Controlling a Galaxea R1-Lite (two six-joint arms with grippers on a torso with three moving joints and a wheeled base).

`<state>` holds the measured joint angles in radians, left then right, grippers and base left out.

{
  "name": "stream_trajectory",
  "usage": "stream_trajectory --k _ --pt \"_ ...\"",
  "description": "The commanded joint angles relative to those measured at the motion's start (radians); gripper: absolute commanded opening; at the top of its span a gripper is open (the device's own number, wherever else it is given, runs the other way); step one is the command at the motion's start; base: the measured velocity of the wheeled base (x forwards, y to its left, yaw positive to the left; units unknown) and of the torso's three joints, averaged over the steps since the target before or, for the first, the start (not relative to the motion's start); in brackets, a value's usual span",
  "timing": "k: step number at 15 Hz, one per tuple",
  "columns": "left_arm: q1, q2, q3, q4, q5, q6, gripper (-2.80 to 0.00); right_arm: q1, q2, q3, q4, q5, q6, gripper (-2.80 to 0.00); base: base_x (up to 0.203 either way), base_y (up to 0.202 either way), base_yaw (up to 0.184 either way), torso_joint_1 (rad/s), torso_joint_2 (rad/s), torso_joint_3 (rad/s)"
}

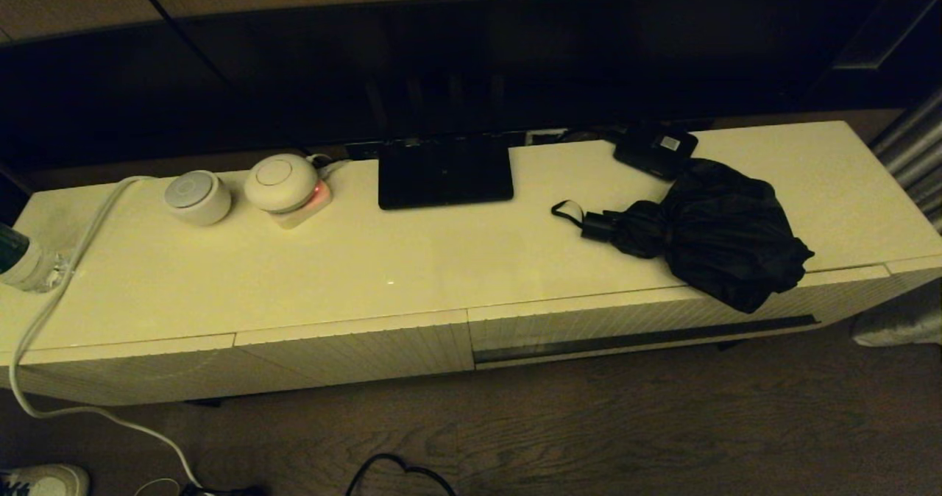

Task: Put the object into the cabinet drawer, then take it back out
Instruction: Open the drawer

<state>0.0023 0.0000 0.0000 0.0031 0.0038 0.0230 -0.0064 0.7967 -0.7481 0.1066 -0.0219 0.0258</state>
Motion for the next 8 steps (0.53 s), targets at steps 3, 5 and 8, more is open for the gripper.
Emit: stream_trajectory --k 3,5,8 --pt "0.001 0.000 0.003 0.000 0.001 0.000 -2.80 0.000 0.291 -0.110 0.000 -0.001 -0.001 -2.80 0.000 0.000 0.000 0.000 0.00 0.000" --pt "0.001 0.000 0.003 0.000 0.001 0.000 -2.80 0.005 0.368 -0.142 -0.004 -0.001 -0.004 -2.80 0.000 0.000 0.000 0.000 0.00 0.000" --pt "0.001 0.000 0.003 0.000 0.001 0.000 -2.80 0.026 0.453 -0.170 -0.008 -0.001 -0.019 -2.80 0.000 0.000 0.000 0.000 0.00 0.000"
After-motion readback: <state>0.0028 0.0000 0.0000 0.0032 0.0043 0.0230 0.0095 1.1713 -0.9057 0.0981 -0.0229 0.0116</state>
